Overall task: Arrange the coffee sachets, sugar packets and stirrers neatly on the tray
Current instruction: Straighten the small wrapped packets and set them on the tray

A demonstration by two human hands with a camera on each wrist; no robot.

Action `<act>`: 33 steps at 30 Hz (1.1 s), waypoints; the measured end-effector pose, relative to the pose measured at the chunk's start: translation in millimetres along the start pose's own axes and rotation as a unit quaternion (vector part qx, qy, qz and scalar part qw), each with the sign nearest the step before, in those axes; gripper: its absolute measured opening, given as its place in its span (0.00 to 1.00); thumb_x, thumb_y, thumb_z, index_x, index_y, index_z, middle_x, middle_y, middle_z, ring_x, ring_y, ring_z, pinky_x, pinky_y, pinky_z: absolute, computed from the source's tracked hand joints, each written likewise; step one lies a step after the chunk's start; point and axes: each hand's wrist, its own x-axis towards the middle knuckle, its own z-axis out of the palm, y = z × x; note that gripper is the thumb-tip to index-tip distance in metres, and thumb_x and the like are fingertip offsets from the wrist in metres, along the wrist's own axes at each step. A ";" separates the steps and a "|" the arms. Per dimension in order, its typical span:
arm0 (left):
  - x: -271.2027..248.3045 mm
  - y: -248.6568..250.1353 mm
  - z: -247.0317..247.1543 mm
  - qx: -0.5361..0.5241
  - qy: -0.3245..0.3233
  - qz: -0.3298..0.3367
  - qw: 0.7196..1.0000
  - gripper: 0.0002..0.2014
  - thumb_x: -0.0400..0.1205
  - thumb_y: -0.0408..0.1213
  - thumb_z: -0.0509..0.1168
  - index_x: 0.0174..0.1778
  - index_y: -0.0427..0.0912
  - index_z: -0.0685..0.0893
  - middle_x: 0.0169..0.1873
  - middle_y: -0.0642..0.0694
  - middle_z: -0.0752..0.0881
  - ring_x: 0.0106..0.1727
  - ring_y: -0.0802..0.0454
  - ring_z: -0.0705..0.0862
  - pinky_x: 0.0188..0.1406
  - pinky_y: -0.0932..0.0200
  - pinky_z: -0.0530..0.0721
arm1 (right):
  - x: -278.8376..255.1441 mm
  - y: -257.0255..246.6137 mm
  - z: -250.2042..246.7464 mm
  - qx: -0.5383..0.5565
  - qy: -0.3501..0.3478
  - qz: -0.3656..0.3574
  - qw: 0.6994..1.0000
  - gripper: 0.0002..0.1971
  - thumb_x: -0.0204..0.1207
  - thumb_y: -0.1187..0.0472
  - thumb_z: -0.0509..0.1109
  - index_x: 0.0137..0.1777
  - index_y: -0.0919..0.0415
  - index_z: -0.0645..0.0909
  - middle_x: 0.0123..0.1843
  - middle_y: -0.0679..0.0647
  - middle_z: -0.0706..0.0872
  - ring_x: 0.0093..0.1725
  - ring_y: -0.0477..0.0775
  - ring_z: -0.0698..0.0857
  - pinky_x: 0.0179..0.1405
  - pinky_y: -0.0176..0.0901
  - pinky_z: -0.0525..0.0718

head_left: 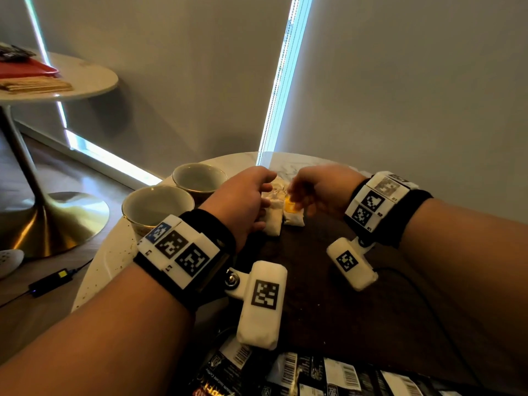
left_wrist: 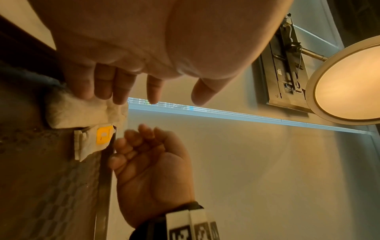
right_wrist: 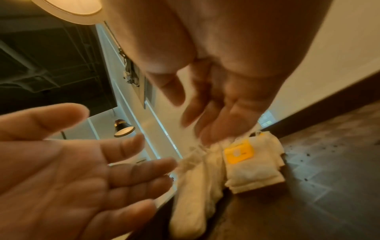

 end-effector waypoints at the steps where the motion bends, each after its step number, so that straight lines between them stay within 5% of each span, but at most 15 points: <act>1: 0.2 -0.2 -0.3 0.001 -0.003 0.001 1.000 0.14 0.84 0.52 0.60 0.50 0.45 0.82 0.48 0.40 0.81 0.51 0.44 0.79 0.43 0.51 0.77 | -6.0 1.2 2.2 -0.008 -0.063 0.017 0.998 0.13 0.84 0.61 0.60 0.44 0.66 0.83 0.37 0.60 0.86 0.35 0.56 0.86 0.30 0.43 0.81; 4: -2.1 0.2 -0.4 0.006 -0.006 0.007 1.000 0.14 0.85 0.51 0.60 0.52 0.45 0.82 0.48 0.39 0.80 0.51 0.43 0.80 0.45 0.51 0.78 | -19.1 6.2 12.8 -0.014 -0.156 0.049 0.986 0.16 0.86 0.60 0.57 0.51 0.69 0.84 0.44 0.64 0.89 0.42 0.59 0.88 0.40 0.46 0.85; 8: -4.7 -0.5 -1.1 -0.004 -0.021 0.014 1.000 0.14 0.86 0.51 0.59 0.55 0.45 0.82 0.51 0.34 0.81 0.49 0.41 0.81 0.45 0.50 0.79 | -21.0 9.7 24.2 0.007 -0.140 0.048 0.989 0.18 0.85 0.61 0.59 0.63 0.76 0.82 0.55 0.70 0.87 0.51 0.63 0.86 0.47 0.48 0.84; 13: -10.0 -0.5 0.1 0.016 -0.006 0.045 0.999 0.07 0.89 0.46 0.57 0.50 0.54 0.80 0.71 0.33 0.80 0.69 0.33 0.81 0.57 0.44 0.79 | -16.9 8.4 28.4 0.017 -0.113 0.057 0.992 0.19 0.82 0.64 0.60 0.67 0.76 0.80 0.56 0.69 0.86 0.52 0.64 0.85 0.46 0.47 0.83; 16: -7.9 0.2 -1.3 0.026 -0.007 0.049 0.998 0.08 0.87 0.48 0.60 0.48 0.50 0.81 0.64 0.33 0.84 0.63 0.36 0.83 0.55 0.44 0.79 | -14.7 10.7 27.5 0.028 -0.116 0.059 0.991 0.18 0.81 0.65 0.60 0.64 0.75 0.82 0.53 0.68 0.86 0.50 0.63 0.86 0.45 0.47 0.84; 19: -5.7 0.2 -0.2 0.035 -0.011 0.030 0.999 0.08 0.88 0.47 0.55 0.49 0.56 0.80 0.53 0.45 0.81 0.65 0.39 0.80 0.61 0.44 0.80 | -13.9 12.3 26.2 0.038 -0.117 0.058 0.991 0.14 0.83 0.64 0.60 0.57 0.72 0.84 0.50 0.66 0.87 0.46 0.61 0.86 0.42 0.46 0.84; 23: -3.9 0.8 -0.2 0.040 0.000 0.008 0.999 0.11 0.86 0.51 0.58 0.53 0.50 0.81 0.54 0.41 0.81 0.58 0.42 0.80 0.60 0.45 0.79 | -15.2 11.2 18.2 0.031 -0.099 0.050 0.993 0.12 0.83 0.64 0.60 0.50 0.67 0.85 0.43 0.62 0.87 0.42 0.57 0.87 0.39 0.45 0.84; 28: -6.4 2.1 1.3 0.028 0.005 -0.019 0.999 0.14 0.84 0.53 0.61 0.54 0.47 0.81 0.59 0.38 0.82 0.64 0.40 0.80 0.67 0.42 0.78 | -20.0 11.9 8.3 0.026 -0.081 0.057 0.995 0.13 0.84 0.62 0.61 0.50 0.66 0.86 0.42 0.60 0.88 0.40 0.56 0.87 0.37 0.44 0.84; 31: -5.1 1.4 1.3 0.027 -0.004 -0.019 0.999 0.15 0.84 0.53 0.60 0.55 0.46 0.81 0.53 0.40 0.82 0.58 0.43 0.81 0.59 0.47 0.78 | -23.3 15.4 12.9 -0.004 -0.091 0.094 0.991 0.11 0.84 0.61 0.61 0.50 0.65 0.85 0.41 0.59 0.87 0.40 0.56 0.86 0.38 0.44 0.82; 33: -6.2 2.0 2.2 0.024 -0.008 -0.019 1.000 0.15 0.85 0.52 0.60 0.57 0.45 0.81 0.47 0.42 0.81 0.49 0.46 0.81 0.52 0.50 0.77 | -20.1 13.2 14.3 -0.028 -0.040 0.115 0.992 0.08 0.81 0.61 0.64 0.49 0.63 0.84 0.36 0.56 0.84 0.34 0.52 0.81 0.33 0.42 0.77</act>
